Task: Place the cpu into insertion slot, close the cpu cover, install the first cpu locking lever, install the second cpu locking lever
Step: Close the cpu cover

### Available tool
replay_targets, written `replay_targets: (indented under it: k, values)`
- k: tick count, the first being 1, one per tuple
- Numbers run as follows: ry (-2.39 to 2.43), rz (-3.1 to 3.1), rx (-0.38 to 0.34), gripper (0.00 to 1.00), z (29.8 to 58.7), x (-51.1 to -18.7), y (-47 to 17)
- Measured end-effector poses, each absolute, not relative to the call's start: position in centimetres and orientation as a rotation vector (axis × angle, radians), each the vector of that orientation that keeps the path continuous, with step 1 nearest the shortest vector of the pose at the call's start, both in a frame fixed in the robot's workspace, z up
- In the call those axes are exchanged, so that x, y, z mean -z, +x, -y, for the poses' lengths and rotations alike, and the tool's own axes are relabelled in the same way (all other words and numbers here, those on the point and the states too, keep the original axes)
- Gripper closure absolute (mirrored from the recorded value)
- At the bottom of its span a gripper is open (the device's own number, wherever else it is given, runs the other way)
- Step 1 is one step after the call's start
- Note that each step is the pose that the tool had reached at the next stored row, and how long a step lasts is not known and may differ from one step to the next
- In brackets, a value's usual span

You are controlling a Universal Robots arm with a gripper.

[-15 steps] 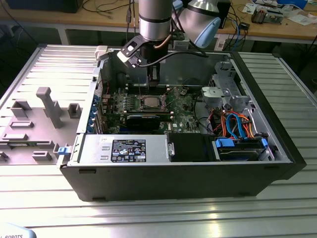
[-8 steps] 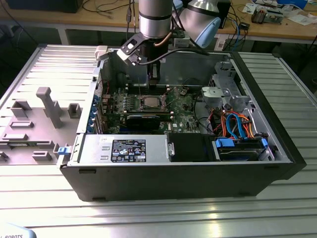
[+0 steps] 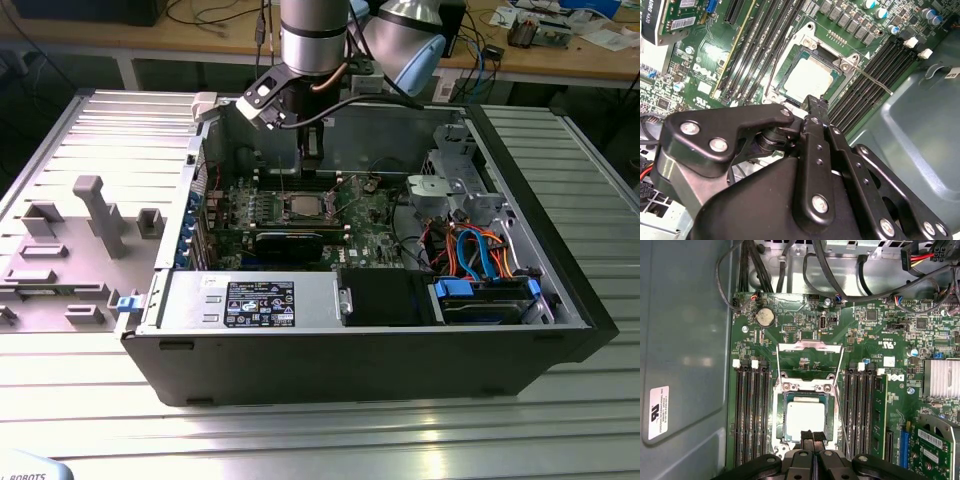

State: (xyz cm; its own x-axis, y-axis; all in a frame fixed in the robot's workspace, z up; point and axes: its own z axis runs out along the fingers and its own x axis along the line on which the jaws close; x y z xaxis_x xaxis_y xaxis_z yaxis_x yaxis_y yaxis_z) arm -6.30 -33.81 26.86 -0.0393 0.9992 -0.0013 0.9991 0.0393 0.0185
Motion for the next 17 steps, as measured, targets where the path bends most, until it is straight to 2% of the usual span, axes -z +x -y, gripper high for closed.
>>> replay_targets:
  k: [17]
  values:
    - [2.168,-2.255,-0.020,0.89,33.81,-26.85,-5.85]
